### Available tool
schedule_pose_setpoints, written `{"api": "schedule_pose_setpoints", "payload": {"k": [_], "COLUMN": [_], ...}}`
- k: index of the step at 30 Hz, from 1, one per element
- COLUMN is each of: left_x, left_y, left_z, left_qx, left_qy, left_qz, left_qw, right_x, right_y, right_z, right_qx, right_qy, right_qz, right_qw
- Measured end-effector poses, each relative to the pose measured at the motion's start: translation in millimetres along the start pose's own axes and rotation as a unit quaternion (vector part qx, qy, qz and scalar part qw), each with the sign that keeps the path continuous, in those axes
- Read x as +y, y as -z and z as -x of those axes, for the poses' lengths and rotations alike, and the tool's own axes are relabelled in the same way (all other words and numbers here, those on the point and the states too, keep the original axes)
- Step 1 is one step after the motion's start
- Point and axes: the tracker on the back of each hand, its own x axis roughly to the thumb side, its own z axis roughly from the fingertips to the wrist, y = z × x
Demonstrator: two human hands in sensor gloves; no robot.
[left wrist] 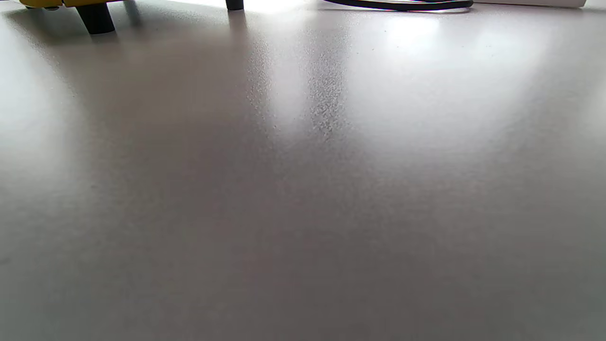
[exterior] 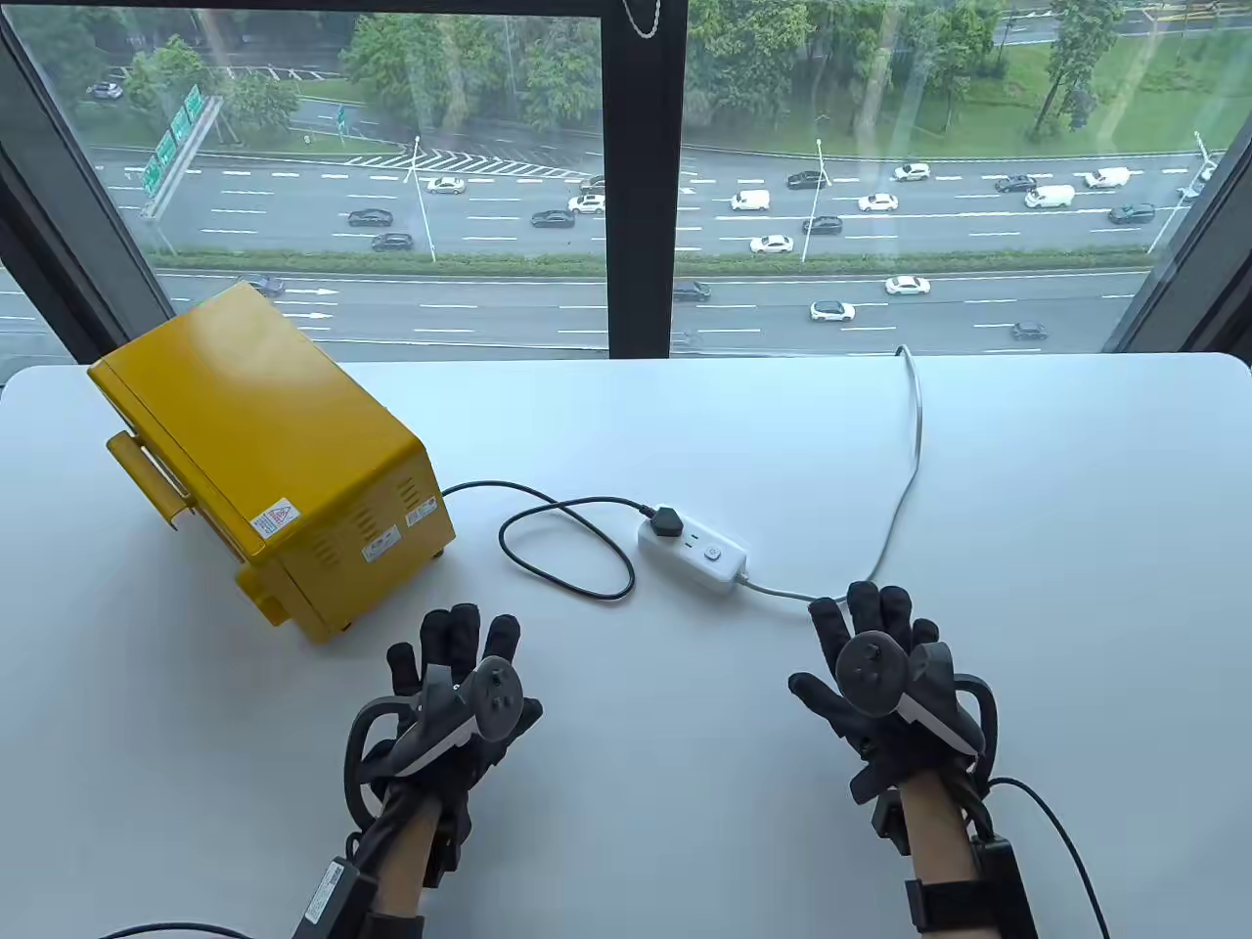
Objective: Unplug the oven
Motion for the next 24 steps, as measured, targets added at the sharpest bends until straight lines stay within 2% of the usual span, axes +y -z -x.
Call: {"api": "schedule_pose_setpoints", "payload": {"k": [16,21,24], "left_x": [-0.1,-0.3,-0.5], "left_y": [-0.4,1.1,1.1], "left_z": [-1.9,-1.6,-1.7], "left_qx": [-0.005,-0.007,-0.008], "left_qy": [-0.006,-0.013,-0.013], "left_qz": [-0.002,-0.005,-0.006], "left_qw": [1.0,1.0,1.0], "right_x": [-0.2,-9.1,-18.4], "right_y": [4.1,19.0,37.8], "right_z": [-8.1,-21.1,-36.1], "right_qx": [0.013,0.013,0.011], "right_qy": [-0.011,-0.012,-0.006], "right_qz": [0.001,-0.002,-0.015], "right_qw": [1.0,1.0,1.0]}}
